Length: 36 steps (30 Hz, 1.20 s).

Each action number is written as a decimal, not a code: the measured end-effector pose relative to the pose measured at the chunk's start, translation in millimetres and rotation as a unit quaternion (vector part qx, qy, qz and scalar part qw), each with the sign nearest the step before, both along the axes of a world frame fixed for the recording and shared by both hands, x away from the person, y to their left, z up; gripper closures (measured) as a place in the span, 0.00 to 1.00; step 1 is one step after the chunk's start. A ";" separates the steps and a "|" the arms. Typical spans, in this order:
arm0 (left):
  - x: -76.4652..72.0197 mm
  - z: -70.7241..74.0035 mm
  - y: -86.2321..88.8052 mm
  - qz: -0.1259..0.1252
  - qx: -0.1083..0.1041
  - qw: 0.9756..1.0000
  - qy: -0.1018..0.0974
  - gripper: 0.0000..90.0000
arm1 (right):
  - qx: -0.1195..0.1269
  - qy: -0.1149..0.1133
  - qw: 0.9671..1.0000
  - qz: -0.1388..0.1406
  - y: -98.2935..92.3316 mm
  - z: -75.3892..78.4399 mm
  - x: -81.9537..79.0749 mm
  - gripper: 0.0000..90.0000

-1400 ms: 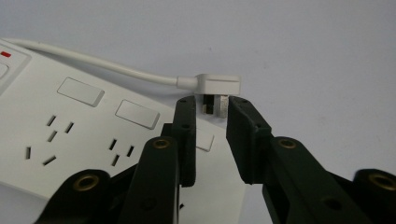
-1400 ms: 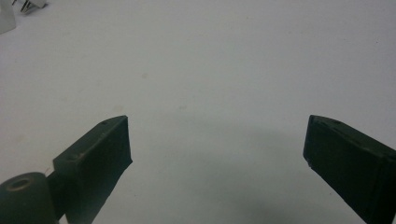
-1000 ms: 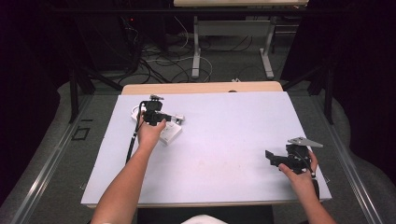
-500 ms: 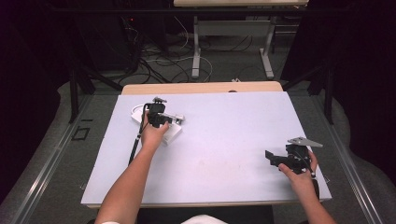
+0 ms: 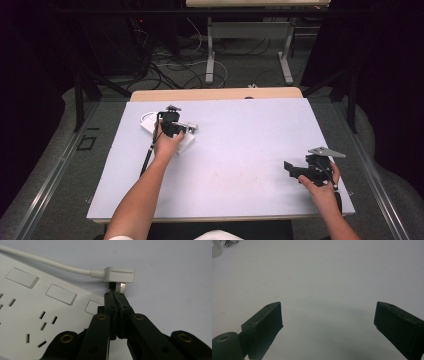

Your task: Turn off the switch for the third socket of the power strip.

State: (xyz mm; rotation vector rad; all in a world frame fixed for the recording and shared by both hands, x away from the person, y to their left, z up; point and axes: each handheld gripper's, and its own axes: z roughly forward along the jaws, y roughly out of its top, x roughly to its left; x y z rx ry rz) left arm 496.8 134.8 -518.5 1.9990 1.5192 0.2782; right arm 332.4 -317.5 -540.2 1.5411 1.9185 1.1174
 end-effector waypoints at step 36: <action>-3.0 -6.7 5.1 0.005 -0.008 1.000 -0.011 1.00 | 0.003 0.001 1.000 0.001 0.3 -0.2 0.6 0.09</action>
